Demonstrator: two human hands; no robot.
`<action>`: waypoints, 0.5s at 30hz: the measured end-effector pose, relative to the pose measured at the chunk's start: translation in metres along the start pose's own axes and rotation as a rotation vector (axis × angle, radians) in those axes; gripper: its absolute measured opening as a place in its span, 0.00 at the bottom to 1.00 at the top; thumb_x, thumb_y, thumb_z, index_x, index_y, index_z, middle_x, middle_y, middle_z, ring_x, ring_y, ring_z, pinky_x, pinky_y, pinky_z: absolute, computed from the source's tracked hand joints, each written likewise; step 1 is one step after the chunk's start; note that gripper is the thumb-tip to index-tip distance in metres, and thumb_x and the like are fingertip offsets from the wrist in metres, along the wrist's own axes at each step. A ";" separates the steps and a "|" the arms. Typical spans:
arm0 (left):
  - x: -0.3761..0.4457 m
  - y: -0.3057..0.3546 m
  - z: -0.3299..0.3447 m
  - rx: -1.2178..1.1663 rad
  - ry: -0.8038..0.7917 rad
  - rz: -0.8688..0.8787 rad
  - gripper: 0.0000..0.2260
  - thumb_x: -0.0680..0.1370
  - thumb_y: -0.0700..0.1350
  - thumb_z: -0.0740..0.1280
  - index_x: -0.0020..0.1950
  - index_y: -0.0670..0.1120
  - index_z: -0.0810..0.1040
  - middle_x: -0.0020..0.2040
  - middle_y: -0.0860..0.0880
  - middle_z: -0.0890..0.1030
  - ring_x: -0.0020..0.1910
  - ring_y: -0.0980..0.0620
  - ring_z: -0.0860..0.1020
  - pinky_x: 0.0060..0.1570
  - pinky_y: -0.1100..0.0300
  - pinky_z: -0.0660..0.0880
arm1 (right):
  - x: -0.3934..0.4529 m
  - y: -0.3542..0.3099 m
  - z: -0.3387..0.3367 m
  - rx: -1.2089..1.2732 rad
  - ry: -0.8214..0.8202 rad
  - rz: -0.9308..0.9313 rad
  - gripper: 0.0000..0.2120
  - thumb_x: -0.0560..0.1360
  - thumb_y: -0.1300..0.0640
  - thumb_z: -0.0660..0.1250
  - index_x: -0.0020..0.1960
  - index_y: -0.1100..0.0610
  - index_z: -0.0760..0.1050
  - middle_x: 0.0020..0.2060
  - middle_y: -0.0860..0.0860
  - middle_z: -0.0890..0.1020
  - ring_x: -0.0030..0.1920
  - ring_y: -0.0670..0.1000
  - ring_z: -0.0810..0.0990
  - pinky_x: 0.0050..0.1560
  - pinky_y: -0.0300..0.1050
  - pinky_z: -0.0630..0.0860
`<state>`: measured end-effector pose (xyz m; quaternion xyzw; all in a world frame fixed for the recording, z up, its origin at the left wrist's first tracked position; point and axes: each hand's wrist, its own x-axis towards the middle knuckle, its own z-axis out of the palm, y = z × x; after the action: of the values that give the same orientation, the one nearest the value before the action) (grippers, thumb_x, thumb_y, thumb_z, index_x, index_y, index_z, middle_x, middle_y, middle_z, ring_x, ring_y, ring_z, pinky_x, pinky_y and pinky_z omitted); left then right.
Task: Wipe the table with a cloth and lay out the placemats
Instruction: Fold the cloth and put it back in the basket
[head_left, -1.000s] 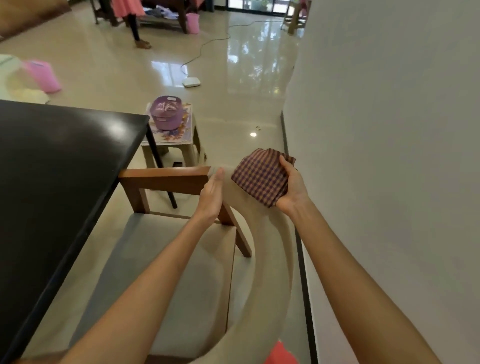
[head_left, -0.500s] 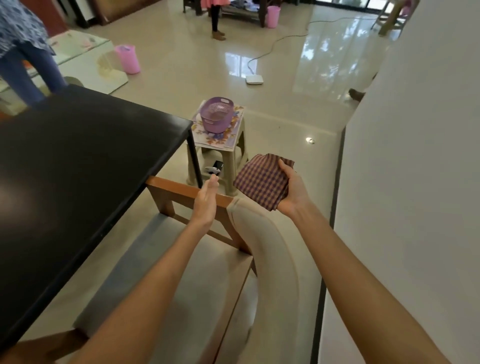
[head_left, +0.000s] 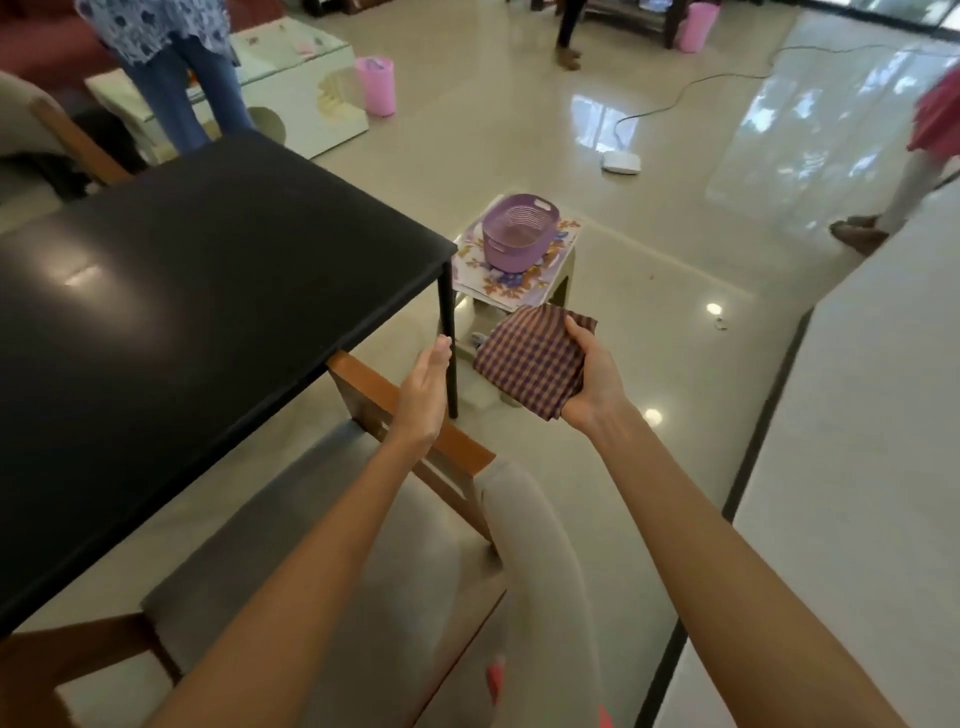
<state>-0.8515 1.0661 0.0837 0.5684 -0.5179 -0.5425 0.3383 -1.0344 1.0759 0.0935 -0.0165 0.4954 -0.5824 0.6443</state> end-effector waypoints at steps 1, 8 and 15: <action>0.015 -0.001 0.010 -0.012 0.027 -0.004 0.39 0.70 0.70 0.48 0.75 0.50 0.63 0.74 0.49 0.67 0.73 0.49 0.64 0.73 0.50 0.59 | 0.019 -0.008 0.000 -0.016 -0.014 0.023 0.15 0.76 0.50 0.69 0.60 0.54 0.77 0.56 0.56 0.82 0.56 0.59 0.80 0.60 0.63 0.74; 0.097 0.000 0.081 -0.032 0.069 -0.076 0.33 0.75 0.67 0.48 0.74 0.50 0.64 0.73 0.49 0.68 0.72 0.51 0.65 0.67 0.56 0.60 | 0.125 -0.060 -0.028 -0.093 -0.098 0.171 0.18 0.75 0.49 0.68 0.62 0.55 0.76 0.57 0.57 0.82 0.57 0.61 0.81 0.60 0.65 0.74; 0.151 0.013 0.118 -0.032 0.141 -0.121 0.28 0.79 0.63 0.49 0.74 0.51 0.64 0.73 0.49 0.68 0.72 0.51 0.66 0.64 0.60 0.60 | 0.181 -0.098 -0.042 -0.169 -0.090 0.247 0.20 0.75 0.48 0.69 0.64 0.55 0.75 0.57 0.57 0.82 0.57 0.61 0.81 0.59 0.63 0.75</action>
<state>-0.9876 0.9398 0.0341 0.6298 -0.4487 -0.5290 0.3495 -1.1647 0.9291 0.0185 -0.0359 0.5114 -0.4535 0.7290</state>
